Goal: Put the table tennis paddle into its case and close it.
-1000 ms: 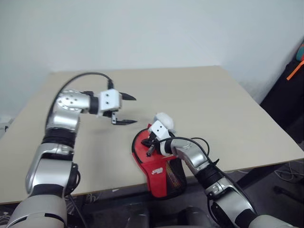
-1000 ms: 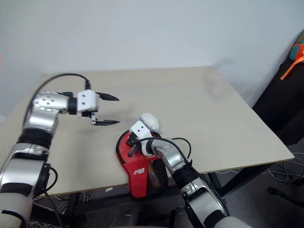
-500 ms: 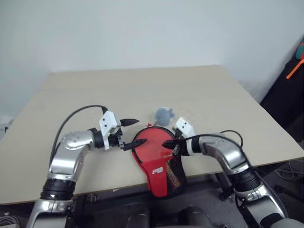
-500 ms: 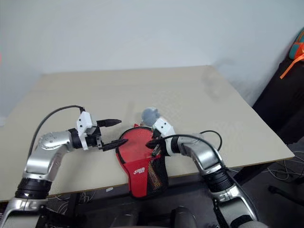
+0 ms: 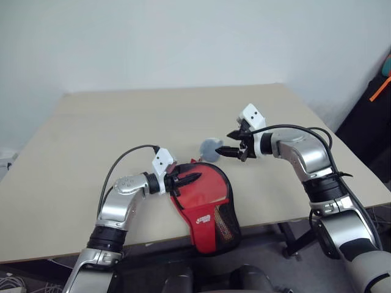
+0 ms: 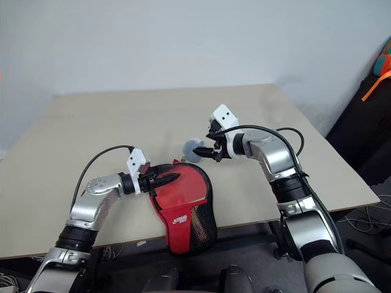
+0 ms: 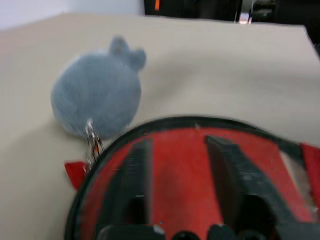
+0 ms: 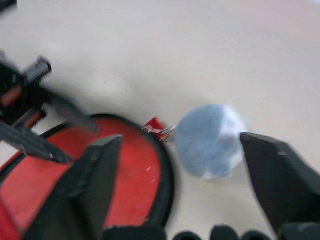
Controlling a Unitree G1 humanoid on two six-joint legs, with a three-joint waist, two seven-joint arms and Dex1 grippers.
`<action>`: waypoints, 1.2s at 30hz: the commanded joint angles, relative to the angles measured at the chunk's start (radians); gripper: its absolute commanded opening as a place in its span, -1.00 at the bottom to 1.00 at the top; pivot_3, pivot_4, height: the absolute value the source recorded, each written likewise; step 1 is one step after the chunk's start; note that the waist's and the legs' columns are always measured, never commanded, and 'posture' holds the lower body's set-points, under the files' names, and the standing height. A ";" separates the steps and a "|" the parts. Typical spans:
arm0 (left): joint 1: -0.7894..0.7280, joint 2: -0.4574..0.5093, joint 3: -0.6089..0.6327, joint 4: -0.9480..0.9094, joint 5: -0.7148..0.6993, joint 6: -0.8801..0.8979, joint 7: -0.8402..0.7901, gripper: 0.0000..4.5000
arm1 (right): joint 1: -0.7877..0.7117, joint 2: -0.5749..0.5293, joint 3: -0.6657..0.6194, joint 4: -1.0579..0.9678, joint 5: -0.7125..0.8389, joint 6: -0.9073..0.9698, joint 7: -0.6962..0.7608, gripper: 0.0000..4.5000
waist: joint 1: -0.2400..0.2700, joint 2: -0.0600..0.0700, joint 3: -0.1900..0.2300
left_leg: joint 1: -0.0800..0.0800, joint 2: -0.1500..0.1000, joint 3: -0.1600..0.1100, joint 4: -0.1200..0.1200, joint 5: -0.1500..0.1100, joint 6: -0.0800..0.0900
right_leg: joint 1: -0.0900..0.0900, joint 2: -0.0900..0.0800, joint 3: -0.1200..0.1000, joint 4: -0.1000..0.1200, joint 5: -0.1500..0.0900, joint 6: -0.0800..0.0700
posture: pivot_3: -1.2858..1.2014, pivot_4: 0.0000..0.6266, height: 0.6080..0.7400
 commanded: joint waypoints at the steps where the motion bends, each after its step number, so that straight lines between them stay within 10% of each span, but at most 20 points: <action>1: -0.021 -0.023 -0.016 0.007 0.015 -0.036 0.004 -0.81 | -0.067 0.013 -0.017 0.071 -0.017 -0.078 0.001 1.00 | 0.000 0.000 0.000 | 0.000 0.000 0.000 0.000 0.000 0.000 | 0.000 0.000 0.000 0.000 0.000 0.000 | 0.03 -1.00 0.49; 18: 0.016 -0.010 -0.087 0.011 0.107 -0.004 0.015 -0.99 | -0.308 0.226 -0.079 0.878 -0.121 -0.484 -0.102 1.00 | -0.002 0.001 0.000 | 0.000 0.001 0.002 0.000 -0.001 -0.002 | -0.001 0.000 0.001 0.001 0.003 -0.004 | 0.03 -1.00 0.49; 30: 0.096 0.053 -0.082 -0.028 0.094 -0.006 -0.015 -0.99 | -0.334 0.306 -0.137 1.022 -0.165 -0.552 -0.156 1.00 | -0.010 0.006 0.000 | 0.001 0.001 0.003 -0.002 -0.001 -0.003 | -0.001 0.000 0.003 0.001 0.003 -0.005 | 0.03 -1.00 0.49; 36: 0.125 0.071 -0.083 -0.046 0.088 0.001 -0.021 -1.00 | -0.336 0.317 -0.163 1.028 -0.176 -0.553 -0.163 0.12 | -0.011 0.008 0.000 | 0.002 0.002 0.005 -0.003 -0.002 -0.004 | -0.002 0.001 0.004 0.001 0.003 -0.005 | 0.03 -1.00 0.49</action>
